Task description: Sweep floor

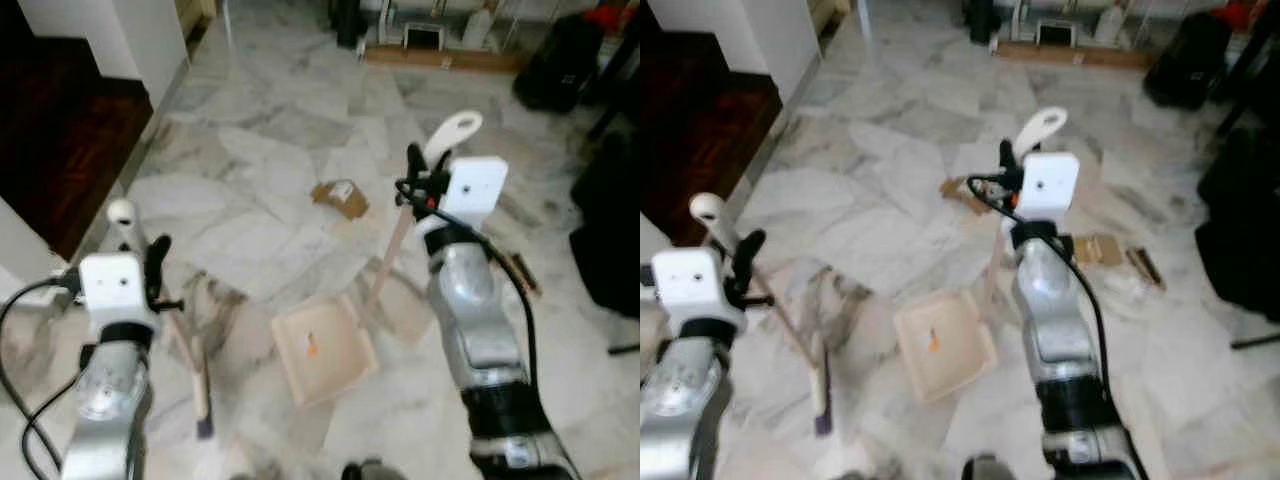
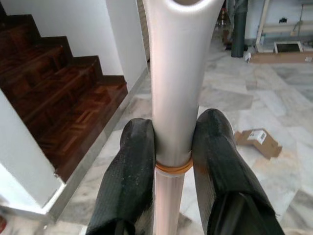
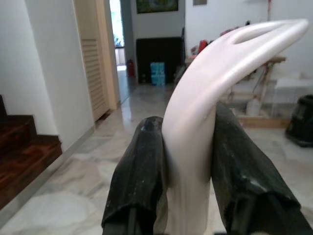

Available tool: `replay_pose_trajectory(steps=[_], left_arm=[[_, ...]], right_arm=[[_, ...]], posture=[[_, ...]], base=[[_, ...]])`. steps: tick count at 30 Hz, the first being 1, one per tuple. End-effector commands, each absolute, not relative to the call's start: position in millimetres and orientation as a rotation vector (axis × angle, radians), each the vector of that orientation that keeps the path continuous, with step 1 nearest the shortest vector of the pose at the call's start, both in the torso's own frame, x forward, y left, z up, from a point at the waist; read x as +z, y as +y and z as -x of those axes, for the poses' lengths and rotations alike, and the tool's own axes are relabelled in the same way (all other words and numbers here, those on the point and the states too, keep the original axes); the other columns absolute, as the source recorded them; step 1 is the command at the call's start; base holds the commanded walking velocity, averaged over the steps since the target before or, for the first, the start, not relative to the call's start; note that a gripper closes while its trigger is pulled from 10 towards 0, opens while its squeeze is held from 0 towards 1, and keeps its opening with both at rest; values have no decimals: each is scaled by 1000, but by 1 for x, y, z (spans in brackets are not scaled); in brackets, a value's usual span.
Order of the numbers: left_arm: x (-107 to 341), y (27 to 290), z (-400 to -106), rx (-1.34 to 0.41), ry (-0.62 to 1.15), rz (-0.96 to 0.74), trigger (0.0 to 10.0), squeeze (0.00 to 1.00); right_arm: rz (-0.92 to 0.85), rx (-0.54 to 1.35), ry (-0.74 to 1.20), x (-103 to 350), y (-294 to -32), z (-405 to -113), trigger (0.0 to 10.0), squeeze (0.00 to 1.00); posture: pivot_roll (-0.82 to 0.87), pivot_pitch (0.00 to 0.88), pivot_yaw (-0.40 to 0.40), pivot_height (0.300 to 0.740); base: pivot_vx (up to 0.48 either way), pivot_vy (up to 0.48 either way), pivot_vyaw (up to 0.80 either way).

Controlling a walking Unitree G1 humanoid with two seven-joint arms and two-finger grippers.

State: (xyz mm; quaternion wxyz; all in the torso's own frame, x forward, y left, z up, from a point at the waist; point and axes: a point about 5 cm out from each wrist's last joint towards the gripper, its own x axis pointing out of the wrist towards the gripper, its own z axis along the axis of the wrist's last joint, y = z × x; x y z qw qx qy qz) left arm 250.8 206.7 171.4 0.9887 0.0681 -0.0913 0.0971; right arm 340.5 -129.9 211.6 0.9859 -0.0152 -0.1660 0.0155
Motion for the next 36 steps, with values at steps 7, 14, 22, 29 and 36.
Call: replay_pose_trajectory(steps=[7,14,22,29,36], left_arm=[[179,208,-248,206,-220,-140,10000,0],[178,209,-248,207,-218,-140,10000,0],[178,209,-248,202,-214,-141,10000,0],[178,208,-247,200,-214,-141,10000,0],[177,207,-246,195,-213,-141,10000,0]], right_arm=[[42,47,-400,226,-126,-338,10000,0],[43,52,-398,226,-125,-339,10000,0],[40,55,-397,227,-125,-338,10000,0],[43,58,-400,227,-125,-338,10000,0],[43,71,-404,226,-122,-336,10000,0]], posture=[[-44,188,-44,740],[-43,189,-44,740],[-44,189,-42,740],[-44,183,-42,740],[-45,167,-41,740]], base=[[335,0,0],[329,0,0],[329,0,0],[331,0,0],[329,0,0]])
